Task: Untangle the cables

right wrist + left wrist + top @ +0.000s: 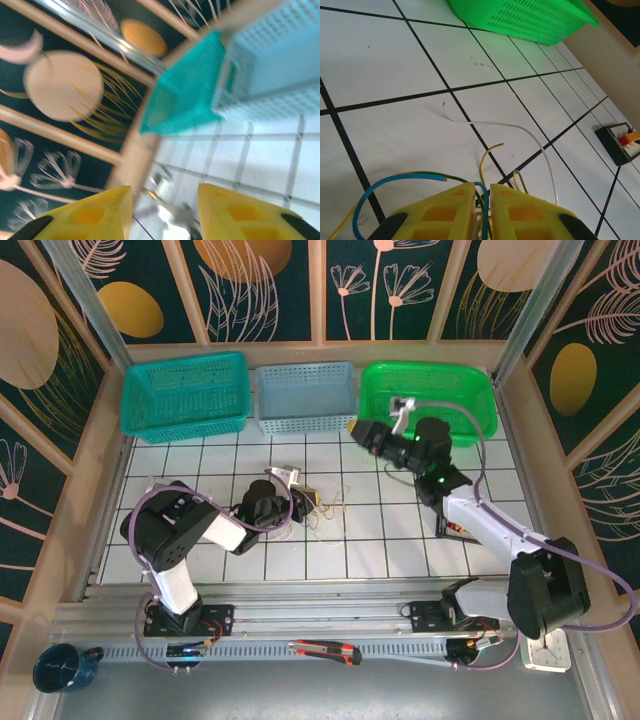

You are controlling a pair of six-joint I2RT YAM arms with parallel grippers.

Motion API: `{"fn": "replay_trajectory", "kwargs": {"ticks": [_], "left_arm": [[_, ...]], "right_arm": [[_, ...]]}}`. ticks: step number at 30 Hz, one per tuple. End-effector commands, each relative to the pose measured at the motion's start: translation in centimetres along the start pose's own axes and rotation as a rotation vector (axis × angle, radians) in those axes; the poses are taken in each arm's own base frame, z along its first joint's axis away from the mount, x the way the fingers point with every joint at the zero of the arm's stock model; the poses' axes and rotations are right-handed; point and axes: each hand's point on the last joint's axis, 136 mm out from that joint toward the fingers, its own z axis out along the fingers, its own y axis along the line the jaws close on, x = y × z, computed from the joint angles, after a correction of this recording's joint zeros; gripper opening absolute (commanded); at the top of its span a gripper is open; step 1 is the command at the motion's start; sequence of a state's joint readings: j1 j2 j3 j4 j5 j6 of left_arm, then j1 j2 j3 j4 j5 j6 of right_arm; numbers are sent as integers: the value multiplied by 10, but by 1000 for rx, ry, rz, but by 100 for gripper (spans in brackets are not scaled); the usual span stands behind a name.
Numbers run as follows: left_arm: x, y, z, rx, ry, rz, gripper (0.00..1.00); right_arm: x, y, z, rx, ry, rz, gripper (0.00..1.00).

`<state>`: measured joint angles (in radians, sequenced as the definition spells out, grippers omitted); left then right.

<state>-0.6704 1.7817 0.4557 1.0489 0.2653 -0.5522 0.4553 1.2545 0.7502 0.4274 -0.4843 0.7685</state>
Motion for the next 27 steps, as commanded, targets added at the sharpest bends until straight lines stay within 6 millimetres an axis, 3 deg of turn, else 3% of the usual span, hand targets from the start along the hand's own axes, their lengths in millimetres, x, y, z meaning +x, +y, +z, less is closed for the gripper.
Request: {"fn": "replay_trajectory", "kwargs": {"ticks": [1,5,9,20,27], "left_arm": [[-14,-11,0,26,-18,-4,14],[-18,-16,-1,36,-14,-9,14],[-24,-22,-3,45,-12,-1,14],[-26,-23,1,25,21,-8,11],[-28,-26,1,30,36,-6,11]], "right_arm": [[43,-32,-2,109,74,-151,43],[94,-42,6,93,185,-238,45],[121,-42,12,70,259,-312,47],[168,-46,10,46,364,-415,49],[186,-55,12,76,399,-449,51]]}}
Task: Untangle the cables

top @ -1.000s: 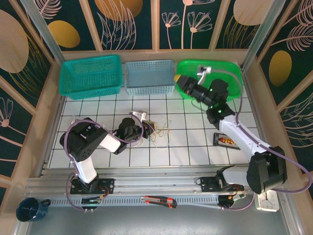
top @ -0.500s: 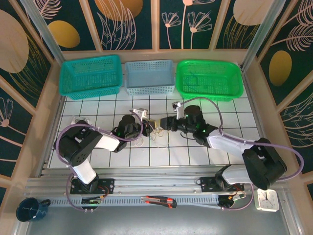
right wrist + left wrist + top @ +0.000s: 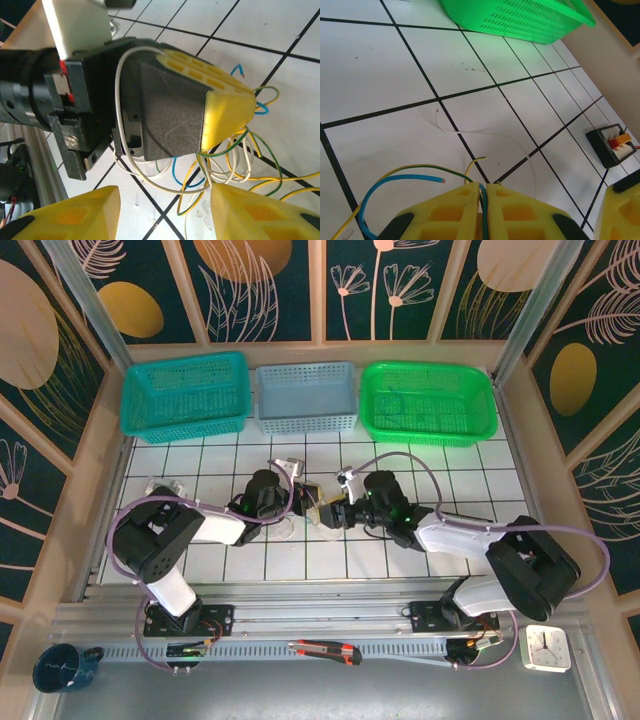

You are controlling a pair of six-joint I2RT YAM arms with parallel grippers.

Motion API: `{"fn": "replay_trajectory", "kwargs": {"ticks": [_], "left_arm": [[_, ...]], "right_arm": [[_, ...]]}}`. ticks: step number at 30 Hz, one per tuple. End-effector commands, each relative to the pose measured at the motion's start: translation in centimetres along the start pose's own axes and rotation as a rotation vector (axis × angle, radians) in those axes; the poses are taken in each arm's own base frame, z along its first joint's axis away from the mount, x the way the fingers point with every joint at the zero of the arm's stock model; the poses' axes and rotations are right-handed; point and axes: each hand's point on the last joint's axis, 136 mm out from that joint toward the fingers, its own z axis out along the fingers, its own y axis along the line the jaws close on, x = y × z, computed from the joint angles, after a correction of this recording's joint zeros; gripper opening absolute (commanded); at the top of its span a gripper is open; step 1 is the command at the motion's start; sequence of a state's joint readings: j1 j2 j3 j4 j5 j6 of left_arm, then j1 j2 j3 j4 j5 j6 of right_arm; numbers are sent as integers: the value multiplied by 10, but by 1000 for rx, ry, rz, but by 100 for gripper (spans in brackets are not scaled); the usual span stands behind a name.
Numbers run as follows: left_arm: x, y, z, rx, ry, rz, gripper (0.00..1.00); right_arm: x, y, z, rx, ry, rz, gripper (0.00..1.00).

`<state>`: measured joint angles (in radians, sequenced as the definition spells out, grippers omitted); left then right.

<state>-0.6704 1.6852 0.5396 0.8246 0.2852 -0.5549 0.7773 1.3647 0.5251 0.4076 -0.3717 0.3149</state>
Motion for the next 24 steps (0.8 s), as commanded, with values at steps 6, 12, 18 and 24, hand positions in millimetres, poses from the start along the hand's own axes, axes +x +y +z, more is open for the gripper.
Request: {"fn": "replay_trajectory", "kwargs": {"ticks": [6,12,18,24], "left_arm": [[-12,-16,-1,48,-5,9,11],[-12,-17,-2,52,-3,11,11],[-10,-17,-2,55,2,13,11],[-6,-14,-1,51,10,9,11]], "right_arm": [[8,-15,14,95,6,-56,54],[3,-23,19,139,-11,-59,51],[-6,-23,23,147,-27,-65,46],[-12,-19,22,129,-35,-71,13]]}}
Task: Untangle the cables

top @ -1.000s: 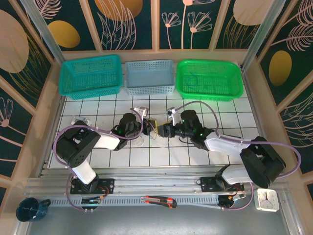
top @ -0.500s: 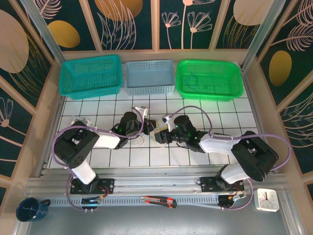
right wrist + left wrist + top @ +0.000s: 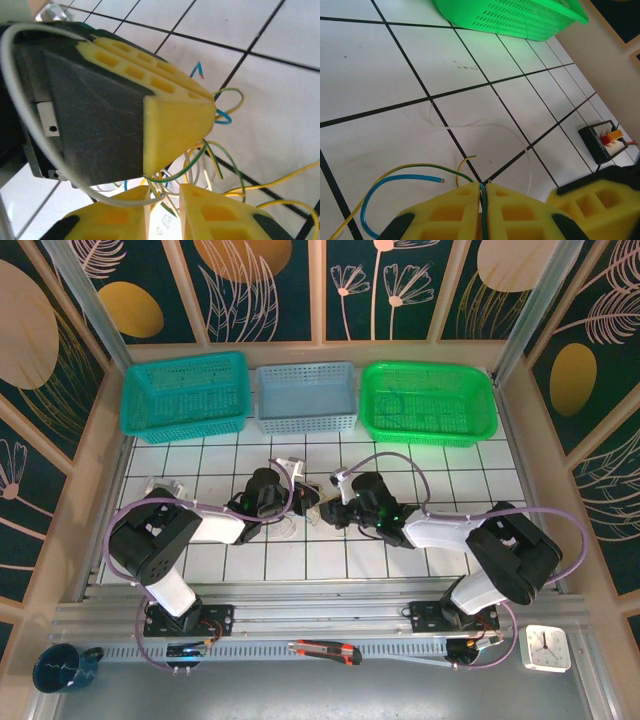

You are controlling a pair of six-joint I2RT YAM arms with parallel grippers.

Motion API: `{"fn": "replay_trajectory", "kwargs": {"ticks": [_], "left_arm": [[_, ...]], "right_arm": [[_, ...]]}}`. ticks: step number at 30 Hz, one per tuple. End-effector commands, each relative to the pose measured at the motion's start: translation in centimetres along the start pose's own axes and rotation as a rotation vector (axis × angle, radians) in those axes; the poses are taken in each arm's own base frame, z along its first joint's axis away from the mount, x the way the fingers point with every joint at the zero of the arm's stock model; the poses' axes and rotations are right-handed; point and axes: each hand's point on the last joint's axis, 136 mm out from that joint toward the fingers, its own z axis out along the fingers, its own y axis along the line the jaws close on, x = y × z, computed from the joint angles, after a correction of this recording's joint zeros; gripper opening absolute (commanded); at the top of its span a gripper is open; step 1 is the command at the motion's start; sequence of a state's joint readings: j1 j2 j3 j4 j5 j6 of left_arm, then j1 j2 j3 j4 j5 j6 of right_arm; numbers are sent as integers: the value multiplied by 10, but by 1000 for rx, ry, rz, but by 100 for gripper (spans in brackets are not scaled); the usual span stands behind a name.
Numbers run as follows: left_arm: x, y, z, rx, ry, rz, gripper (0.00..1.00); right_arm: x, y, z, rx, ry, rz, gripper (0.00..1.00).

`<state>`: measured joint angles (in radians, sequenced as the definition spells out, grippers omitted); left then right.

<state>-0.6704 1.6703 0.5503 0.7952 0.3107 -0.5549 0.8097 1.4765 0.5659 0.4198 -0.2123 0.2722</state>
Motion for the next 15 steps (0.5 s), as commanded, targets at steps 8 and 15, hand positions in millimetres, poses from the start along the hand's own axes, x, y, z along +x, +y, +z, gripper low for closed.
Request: {"fn": "replay_trajectory", "kwargs": {"ticks": [8,15], "left_arm": [[-5,-6,0,23,-9,15,13],[0,0,2,8,-5,18,19]], "right_arm": [[-19,12,-12,-27,-44,-33,0],[-44,29,-34,-61,-101,-48,0]]}}
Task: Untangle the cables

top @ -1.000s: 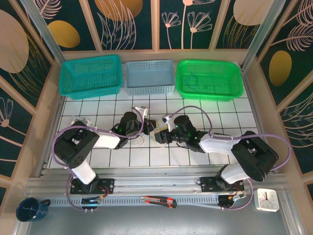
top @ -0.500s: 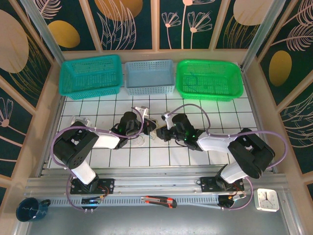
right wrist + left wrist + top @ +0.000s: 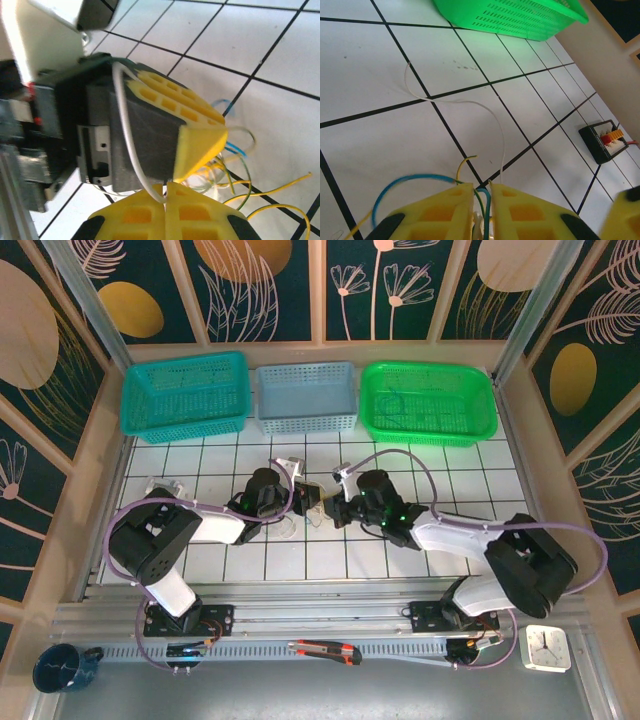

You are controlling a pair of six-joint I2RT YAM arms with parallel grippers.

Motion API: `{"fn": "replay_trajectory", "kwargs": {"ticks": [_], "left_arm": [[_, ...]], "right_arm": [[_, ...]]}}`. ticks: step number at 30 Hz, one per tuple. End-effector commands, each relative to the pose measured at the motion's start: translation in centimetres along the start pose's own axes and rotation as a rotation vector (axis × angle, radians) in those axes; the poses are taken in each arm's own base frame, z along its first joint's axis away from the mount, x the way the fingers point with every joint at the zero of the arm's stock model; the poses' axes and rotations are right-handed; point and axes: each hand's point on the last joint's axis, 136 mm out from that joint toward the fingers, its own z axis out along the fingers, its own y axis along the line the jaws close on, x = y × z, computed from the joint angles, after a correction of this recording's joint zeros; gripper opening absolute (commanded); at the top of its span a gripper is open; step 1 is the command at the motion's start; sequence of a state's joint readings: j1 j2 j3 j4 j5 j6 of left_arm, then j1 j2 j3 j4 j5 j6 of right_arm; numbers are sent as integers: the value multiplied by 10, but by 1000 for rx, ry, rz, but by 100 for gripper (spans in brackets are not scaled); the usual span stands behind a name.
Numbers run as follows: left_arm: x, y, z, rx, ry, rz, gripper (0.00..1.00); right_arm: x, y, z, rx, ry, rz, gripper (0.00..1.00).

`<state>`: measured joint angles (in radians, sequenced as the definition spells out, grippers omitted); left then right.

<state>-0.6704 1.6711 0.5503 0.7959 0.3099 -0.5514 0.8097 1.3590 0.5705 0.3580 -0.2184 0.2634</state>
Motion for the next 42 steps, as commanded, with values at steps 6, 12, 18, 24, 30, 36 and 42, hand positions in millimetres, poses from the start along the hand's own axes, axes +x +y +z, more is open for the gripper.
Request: {"fn": "replay_trajectory", "kwargs": {"ticks": [6,12,18,24,30,36,42], "left_arm": [[16,10,7,-3,24,3,27],[30,19,12,-9,48,-12,27],[40,25,13,-15,63,-24,22],[49,29,11,-19,73,-37,24],[55,32,11,-21,82,-46,31],[58,33,10,-22,86,-53,32],[52,29,9,-12,73,-51,29]], "right_arm": [[-59,36,-28,-87,-120,-50,0],[-94,61,-47,-159,-194,-63,0],[-132,85,-72,-224,-288,-77,0],[-174,105,-103,-291,-400,-93,0],[-203,123,-121,-354,-460,-115,0],[-216,130,-130,-372,-493,-123,0],[-188,90,-97,-242,-393,-60,0]]}}
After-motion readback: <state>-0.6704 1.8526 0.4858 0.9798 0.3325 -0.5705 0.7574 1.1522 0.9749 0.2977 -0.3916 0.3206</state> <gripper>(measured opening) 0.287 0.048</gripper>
